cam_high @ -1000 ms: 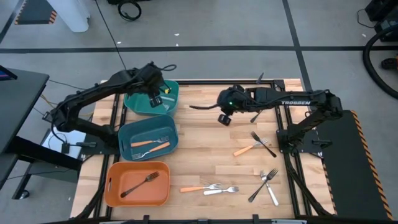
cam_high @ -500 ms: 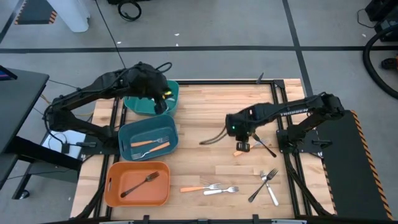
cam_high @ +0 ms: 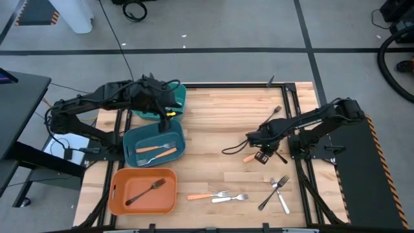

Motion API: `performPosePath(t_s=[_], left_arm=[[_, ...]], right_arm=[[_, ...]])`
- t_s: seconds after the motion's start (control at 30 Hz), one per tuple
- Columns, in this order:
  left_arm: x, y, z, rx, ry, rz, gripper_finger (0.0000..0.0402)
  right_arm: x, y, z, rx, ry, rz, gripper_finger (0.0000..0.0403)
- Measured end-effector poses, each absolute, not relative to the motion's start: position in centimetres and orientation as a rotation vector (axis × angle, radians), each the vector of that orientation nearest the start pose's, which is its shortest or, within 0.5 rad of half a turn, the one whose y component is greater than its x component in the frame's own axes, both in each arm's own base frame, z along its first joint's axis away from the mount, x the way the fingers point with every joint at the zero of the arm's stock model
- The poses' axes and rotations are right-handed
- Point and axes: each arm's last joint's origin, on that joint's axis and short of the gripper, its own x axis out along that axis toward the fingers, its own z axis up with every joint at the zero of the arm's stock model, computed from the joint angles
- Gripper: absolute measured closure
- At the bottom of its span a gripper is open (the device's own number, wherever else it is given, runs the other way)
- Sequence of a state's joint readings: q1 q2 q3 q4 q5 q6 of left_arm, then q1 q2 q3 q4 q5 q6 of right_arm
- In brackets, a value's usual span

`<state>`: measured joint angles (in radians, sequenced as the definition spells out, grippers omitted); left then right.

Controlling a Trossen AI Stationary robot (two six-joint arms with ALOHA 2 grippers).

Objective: Sort silverware by color (type)
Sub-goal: Put the black fork into the orange bin

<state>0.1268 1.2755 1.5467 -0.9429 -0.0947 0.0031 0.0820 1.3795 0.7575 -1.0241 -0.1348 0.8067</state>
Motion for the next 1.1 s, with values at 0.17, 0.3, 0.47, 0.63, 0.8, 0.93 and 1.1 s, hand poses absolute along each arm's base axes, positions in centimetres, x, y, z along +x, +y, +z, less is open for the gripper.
performPosePath(t_s=[0.17,0.3,0.47,0.63,0.8,0.93,1.1], left_arm=[[23.7,3.1,41.9,-0.009,0.673,0.206,0.0274],[23.7,3.2,41.9,-0.032,0.669,0.216,0.0274],[23.7,3.2,41.9,-0.051,0.667,0.223,0.0274],[23.8,3.2,42.1,-0.067,0.646,0.229,0.0274],[24.1,3.2,42.4,-0.068,0.606,0.228,0.0274],[24.2,3.2,42.5,-0.068,0.589,0.228,0.0274],[24.2,3.2,42.5,-0.067,0.588,0.228,0.0274]], right_arm=[[17.4,1.9,16.4,0.715,1.560,-0.565,0.0328],[15.9,1.6,16.0,0.724,1.522,-0.604,0.0328],[14.5,1.5,14.7,0.740,1.520,-0.621,0.0328],[13.8,1.4,13.6,0.736,1.520,-0.671,0.0328],[13.5,1.3,13.0,0.730,1.505,-0.687,0.0327],[13.4,1.3,12.8,0.721,1.496,-0.691,0.0327],[13.3,1.1,12.6,0.729,1.492,-0.700,0.0355]])
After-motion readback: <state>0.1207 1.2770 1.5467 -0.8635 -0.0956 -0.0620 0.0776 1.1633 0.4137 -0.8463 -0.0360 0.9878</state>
